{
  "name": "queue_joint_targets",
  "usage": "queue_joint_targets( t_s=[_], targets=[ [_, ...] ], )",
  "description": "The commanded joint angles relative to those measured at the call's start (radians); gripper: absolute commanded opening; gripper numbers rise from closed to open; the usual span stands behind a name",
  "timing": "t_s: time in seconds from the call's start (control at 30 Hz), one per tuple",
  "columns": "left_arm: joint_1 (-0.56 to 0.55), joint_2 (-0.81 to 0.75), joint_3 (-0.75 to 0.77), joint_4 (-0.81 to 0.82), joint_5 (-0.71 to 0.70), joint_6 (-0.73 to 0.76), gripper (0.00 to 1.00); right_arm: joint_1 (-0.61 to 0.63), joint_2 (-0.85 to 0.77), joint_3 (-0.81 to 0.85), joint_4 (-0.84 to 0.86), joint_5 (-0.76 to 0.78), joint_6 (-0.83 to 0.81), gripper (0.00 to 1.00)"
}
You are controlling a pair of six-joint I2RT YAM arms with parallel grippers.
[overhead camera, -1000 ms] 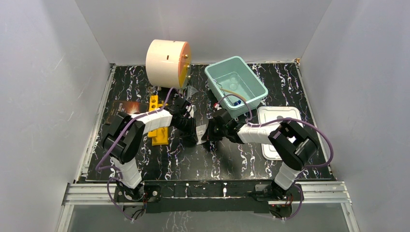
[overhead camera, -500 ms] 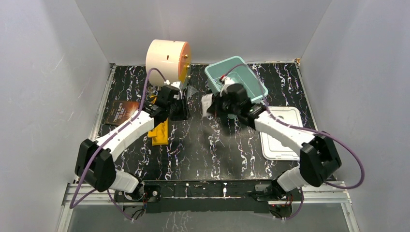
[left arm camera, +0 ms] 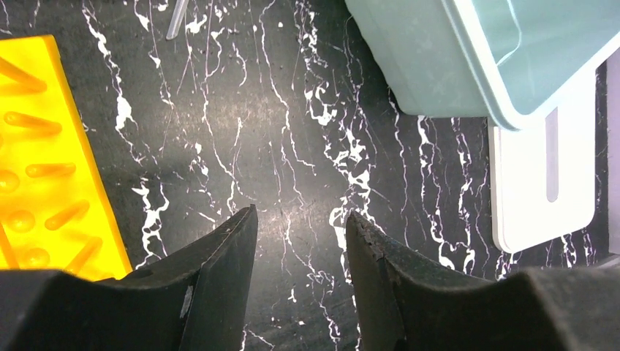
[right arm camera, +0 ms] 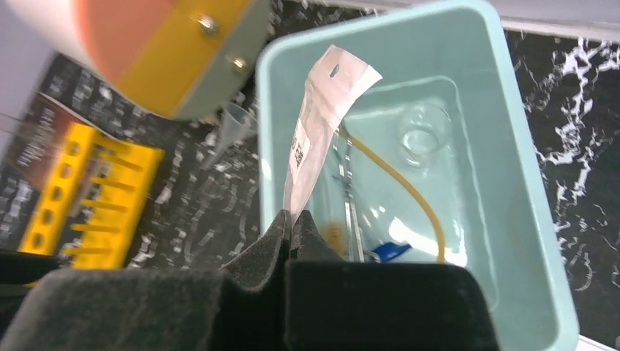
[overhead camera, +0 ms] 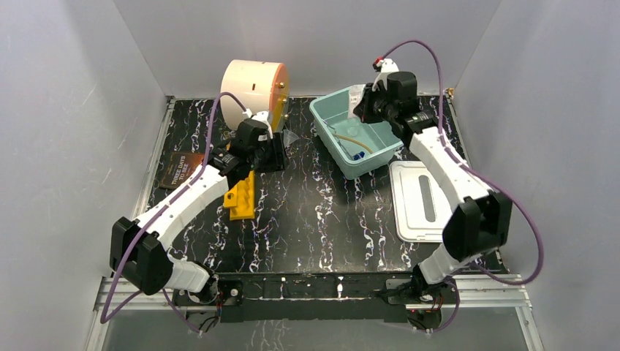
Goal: Organize the chemistry lab equipment
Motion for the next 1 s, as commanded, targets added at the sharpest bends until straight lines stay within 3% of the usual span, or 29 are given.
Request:
queue_joint_targets(
  t_s=[0.0,0.37,0.6,0.67,0.73,0.8,0.97],
  targets=[
    [0.002,-0.024,0.053,-0.017,-0.023,0.028,0.48,-0.022,0.134,0.114,-0.148,-0.053,-0.151,0.0],
    [0.002,0.02,0.085,-0.041,0.025,0.079,0.49,-0.022,0.457,0.283,-0.298,-0.158,-0.224,0.0],
    [0.002,0.04,0.099,-0.046,0.011,0.092,0.49,-0.021,0.581,0.407,-0.379,-0.249,-0.275,0.0],
    [0.002,0.043,0.104,-0.049,0.004,0.093,0.49,-0.021,0.599,0.434,-0.39,-0.231,-0.269,0.08],
    [0.002,0.044,0.107,-0.052,-0.009,0.093,0.49,-0.022,0.605,0.459,-0.406,-0.189,-0.253,0.26],
    [0.002,0.041,0.113,-0.055,-0.022,0.093,0.49,-0.021,0.595,0.474,-0.406,-0.151,-0.222,0.37],
    [0.002,0.027,0.126,-0.055,-0.067,0.09,0.49,-0.02,0.541,0.487,-0.395,-0.048,-0.186,0.46]
  ],
)
